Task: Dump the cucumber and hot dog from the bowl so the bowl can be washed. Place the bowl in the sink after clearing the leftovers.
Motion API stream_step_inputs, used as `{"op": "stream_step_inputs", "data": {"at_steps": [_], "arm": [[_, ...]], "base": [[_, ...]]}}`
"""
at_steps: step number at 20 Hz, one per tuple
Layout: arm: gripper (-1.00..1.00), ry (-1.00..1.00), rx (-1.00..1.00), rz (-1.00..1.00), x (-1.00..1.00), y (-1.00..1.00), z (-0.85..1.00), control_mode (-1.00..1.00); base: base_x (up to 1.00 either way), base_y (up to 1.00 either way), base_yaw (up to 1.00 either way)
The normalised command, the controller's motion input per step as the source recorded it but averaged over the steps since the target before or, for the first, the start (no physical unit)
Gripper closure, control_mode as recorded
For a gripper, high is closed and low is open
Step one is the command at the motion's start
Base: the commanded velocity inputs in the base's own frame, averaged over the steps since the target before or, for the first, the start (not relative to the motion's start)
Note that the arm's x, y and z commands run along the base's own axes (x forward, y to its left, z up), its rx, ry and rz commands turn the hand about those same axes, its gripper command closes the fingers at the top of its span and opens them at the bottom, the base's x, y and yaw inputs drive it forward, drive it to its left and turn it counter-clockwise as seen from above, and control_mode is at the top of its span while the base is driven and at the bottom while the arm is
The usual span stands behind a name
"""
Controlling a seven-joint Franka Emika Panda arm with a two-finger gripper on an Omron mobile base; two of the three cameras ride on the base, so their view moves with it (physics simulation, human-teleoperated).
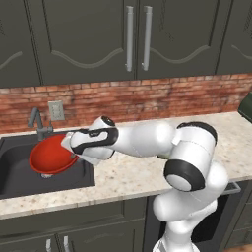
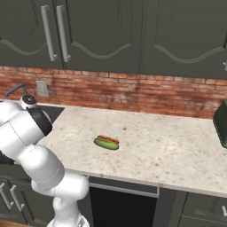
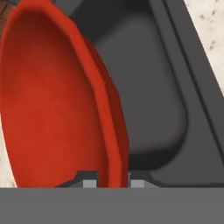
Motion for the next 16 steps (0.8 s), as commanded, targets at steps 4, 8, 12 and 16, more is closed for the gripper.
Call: {"op": "stream_step_inputs", "data": {"at_steps": [4, 8, 12, 16], "arm": [[1.00, 0.06, -0.07, 0.00, 0.16, 0.15, -0.08, -1.00], [1.00, 0.09, -0.11, 0.00, 0.12, 0.16, -0.19, -1.00], [1.00, 0.01, -0.02, 0.00, 0.04, 0.15, -0.08, -1.00], [1.00, 0.00, 0.00, 0.00, 0.05, 0.19, -0.06, -1.00]], "base": [[0.00, 0.00, 0.00], [0.00, 0.00, 0.00], [0.00, 0.00, 0.00], [0.00, 0.00, 0.00]]}}
